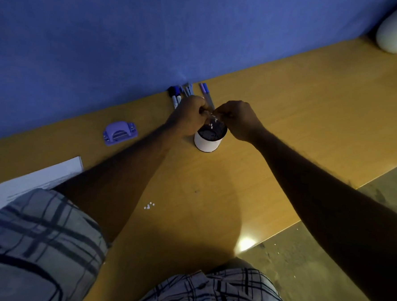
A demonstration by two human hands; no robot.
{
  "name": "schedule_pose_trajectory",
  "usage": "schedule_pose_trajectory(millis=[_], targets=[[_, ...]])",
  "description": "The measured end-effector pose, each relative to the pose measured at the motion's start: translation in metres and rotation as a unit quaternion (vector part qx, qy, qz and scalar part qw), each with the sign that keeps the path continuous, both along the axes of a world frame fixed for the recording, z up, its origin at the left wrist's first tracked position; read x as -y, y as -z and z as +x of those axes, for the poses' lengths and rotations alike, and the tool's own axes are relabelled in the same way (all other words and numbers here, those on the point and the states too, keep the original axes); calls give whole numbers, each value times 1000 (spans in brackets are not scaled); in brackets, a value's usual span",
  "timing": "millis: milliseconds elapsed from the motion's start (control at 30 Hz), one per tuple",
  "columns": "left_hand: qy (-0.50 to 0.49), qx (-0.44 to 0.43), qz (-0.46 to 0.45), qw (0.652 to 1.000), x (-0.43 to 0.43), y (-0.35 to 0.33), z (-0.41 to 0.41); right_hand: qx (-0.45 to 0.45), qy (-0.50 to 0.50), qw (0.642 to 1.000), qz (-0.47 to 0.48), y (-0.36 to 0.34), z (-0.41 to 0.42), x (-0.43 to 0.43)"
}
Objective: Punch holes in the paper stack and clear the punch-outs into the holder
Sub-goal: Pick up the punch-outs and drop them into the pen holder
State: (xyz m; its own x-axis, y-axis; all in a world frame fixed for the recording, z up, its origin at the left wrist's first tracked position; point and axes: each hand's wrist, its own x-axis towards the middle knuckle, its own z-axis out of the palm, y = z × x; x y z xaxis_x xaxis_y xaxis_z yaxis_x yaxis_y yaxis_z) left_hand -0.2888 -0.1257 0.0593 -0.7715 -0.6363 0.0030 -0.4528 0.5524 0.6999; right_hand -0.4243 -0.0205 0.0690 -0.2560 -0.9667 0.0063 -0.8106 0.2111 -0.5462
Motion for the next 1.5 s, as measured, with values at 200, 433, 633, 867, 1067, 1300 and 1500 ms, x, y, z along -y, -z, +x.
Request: schedule_pose_trajectory(millis=[200,433,633,867,1067,1300,1500], targets=[[49,41,-86,994,0,-3,-2,-77,-24,997,0,5,-4,-5],[62,39,-131,989,0,-1,-3,-71,0,997,-25,8,-4,-3],[38,35,-86,995,2,7,4,-49,4,999,-6,7,-7,-4],[8,25,-68,997,-3,8,9,-38,32,999,-10,14,-3,-8],[5,47,-61,997,-7,8,14,-81,6,996,40,15,3,-7],[0,54,-49,997,-9,11,26,-140,-12,990,17,12,8,-7],[-17,56,-32,998,-10,10,33,-148,9,989,22,13,12,-9]])
